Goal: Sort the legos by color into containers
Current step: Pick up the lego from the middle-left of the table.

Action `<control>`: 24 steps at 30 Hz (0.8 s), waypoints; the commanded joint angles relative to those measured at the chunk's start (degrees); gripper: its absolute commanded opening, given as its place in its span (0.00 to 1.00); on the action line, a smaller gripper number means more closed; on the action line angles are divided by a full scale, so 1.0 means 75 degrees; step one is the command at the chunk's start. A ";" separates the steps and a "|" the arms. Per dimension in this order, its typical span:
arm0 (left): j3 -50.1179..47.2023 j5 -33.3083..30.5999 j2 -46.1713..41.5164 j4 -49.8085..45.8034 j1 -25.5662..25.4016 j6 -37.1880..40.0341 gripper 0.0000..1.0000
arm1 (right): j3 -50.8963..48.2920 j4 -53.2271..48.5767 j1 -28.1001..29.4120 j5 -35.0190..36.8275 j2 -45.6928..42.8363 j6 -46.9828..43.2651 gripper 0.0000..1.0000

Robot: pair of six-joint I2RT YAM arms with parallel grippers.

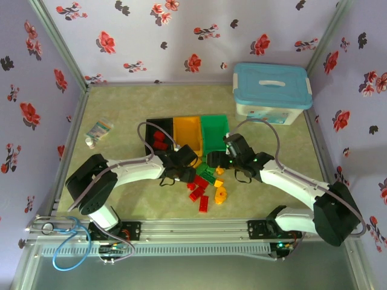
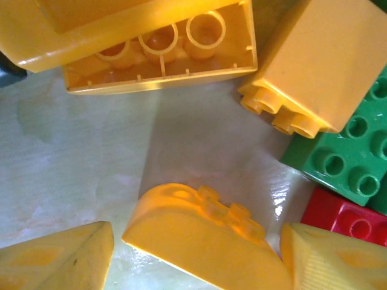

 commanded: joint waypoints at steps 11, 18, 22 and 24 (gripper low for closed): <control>0.0001 -0.0024 -0.0030 0.0152 0.0228 0.0070 0.58 | 0.0022 -0.0013 0.0055 0.0208 -0.0001 0.0001 0.88; -0.0075 -0.0036 -0.0089 0.0166 0.0220 0.0053 0.51 | 0.0028 0.0034 0.0056 0.0186 0.0036 0.0031 0.88; -0.0046 -0.0038 -0.0003 0.0116 0.0222 0.0023 0.48 | 0.0031 0.0043 0.0056 0.0195 0.0053 0.0041 0.88; -0.0038 -0.0040 0.0044 0.0116 0.0222 0.0021 0.45 | 0.0013 0.0051 0.0056 0.0197 0.0060 0.0042 0.88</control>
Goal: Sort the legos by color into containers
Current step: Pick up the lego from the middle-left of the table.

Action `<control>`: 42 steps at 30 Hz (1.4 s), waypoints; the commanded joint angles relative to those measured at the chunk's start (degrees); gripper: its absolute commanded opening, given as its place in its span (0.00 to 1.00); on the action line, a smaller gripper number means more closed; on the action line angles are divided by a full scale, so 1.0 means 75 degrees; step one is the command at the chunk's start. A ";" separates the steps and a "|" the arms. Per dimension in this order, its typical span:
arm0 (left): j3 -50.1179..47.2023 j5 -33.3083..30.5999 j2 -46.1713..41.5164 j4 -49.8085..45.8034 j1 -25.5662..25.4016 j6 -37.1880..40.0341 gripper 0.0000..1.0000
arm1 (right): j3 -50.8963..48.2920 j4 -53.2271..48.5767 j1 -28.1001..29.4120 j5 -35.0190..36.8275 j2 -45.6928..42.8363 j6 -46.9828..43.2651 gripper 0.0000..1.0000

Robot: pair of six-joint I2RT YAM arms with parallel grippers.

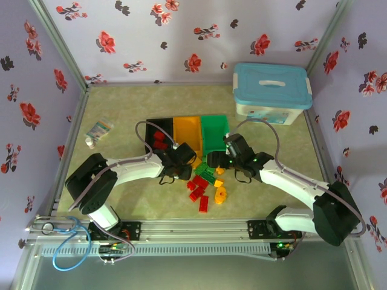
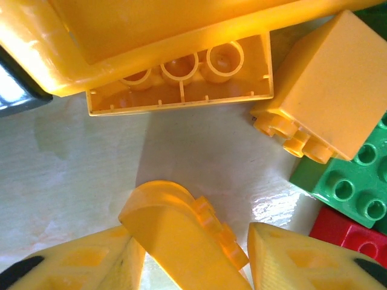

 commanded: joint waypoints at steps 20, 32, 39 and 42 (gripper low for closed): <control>0.0115 -0.0251 -0.0043 -0.0383 0.0051 0.0053 0.25 | 0.0004 0.0027 0.0053 0.0220 0.0007 0.0037 0.87; 0.0425 -0.0417 -0.1075 -0.0636 0.0015 0.0176 0.23 | 0.0015 0.0055 0.0046 0.0256 0.0007 0.0061 0.87; 0.0979 -0.0532 -0.1044 -0.0510 0.0166 0.0413 0.23 | 0.0080 0.0067 0.0055 0.0198 0.0002 0.0074 0.87; 0.1357 -0.0532 -0.0834 -0.0438 0.0301 0.0591 0.23 | 0.0080 0.0044 0.0056 0.0198 -0.0036 0.0062 0.87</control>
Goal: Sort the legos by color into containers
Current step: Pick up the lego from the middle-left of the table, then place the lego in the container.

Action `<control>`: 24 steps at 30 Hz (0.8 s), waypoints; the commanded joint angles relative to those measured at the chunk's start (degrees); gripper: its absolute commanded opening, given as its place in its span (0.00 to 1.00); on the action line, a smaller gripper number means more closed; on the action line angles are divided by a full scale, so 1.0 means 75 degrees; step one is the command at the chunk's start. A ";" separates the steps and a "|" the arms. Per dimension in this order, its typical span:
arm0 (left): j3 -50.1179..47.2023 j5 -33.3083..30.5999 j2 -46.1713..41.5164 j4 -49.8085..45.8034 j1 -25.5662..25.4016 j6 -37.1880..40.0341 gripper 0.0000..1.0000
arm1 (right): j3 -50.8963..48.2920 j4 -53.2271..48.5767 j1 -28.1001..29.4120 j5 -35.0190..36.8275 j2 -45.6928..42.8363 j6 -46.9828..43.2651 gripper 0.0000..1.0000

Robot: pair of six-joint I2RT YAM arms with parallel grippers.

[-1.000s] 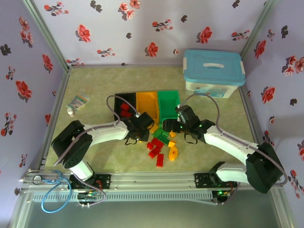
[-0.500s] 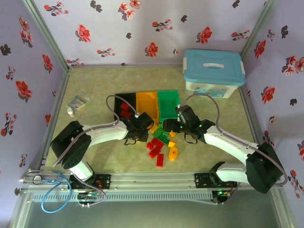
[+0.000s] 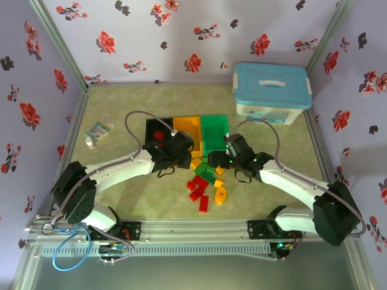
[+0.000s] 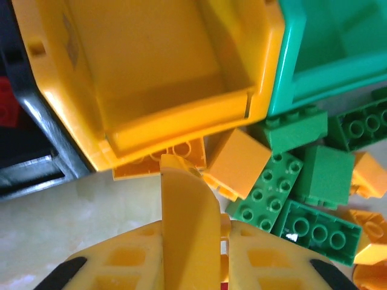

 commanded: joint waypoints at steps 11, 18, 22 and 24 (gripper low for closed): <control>0.2112 -0.0056 0.1513 -0.0195 0.0872 0.1005 0.23 | -0.0047 -0.0027 0.0055 0.0136 -0.0270 0.0050 0.87; 0.2818 -0.0009 0.2126 -0.0286 0.1171 0.1274 0.23 | -0.0229 0.0006 0.0056 0.0154 -0.0373 0.0066 0.87; 0.3060 -0.0009 0.2301 -0.0432 0.1300 0.1367 0.35 | -0.0317 0.0086 0.0055 0.0132 -0.0371 0.0110 0.87; 0.3165 -0.0028 0.2339 -0.0542 0.1326 0.1353 0.59 | -0.0362 0.0160 0.0056 0.0115 -0.0364 0.0155 0.87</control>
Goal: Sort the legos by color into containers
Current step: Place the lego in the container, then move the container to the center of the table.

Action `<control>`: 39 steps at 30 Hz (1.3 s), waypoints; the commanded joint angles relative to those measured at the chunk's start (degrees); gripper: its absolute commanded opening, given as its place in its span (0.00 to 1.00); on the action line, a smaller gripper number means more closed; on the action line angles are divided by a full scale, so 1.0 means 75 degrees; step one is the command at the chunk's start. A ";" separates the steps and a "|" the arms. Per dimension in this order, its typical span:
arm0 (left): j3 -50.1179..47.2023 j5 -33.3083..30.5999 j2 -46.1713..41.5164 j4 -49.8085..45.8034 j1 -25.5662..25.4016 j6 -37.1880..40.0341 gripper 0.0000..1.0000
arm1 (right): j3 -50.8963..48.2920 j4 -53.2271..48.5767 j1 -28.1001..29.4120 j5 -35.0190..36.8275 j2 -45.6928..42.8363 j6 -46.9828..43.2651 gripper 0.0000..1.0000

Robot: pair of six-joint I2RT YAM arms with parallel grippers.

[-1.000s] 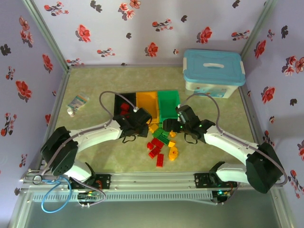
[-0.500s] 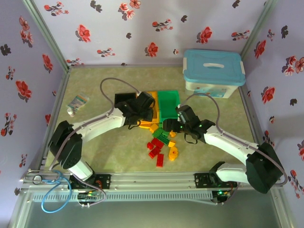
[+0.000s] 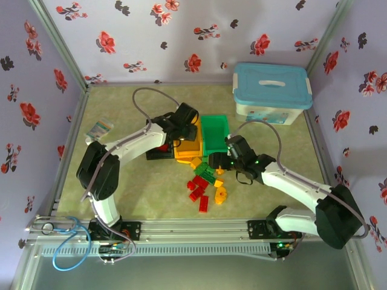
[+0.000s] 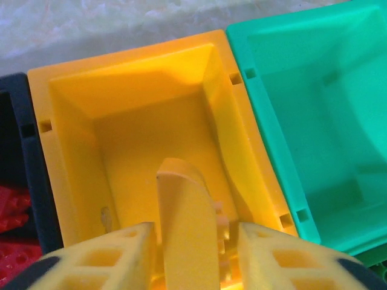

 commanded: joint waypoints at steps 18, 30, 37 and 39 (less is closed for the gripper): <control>-0.2198 0.0319 -0.1558 0.0708 -0.0348 -0.0719 0.59 | 0.0030 0.0468 0.0077 -0.0107 0.0400 0.0232 0.82; -0.2737 0.0601 -0.1100 0.1369 -0.0320 -0.0903 0.55 | 0.0178 0.0346 0.0161 -0.0008 0.0483 0.0221 0.81; -0.2637 0.0815 -0.0683 0.1565 -0.0032 -0.0841 0.54 | 0.0173 0.0284 0.0161 0.0057 0.0428 0.0214 0.81; -0.2548 0.0855 -0.0570 0.1563 0.0074 -0.0812 0.53 | 0.0161 0.0287 0.0158 0.0057 0.0423 0.0197 0.81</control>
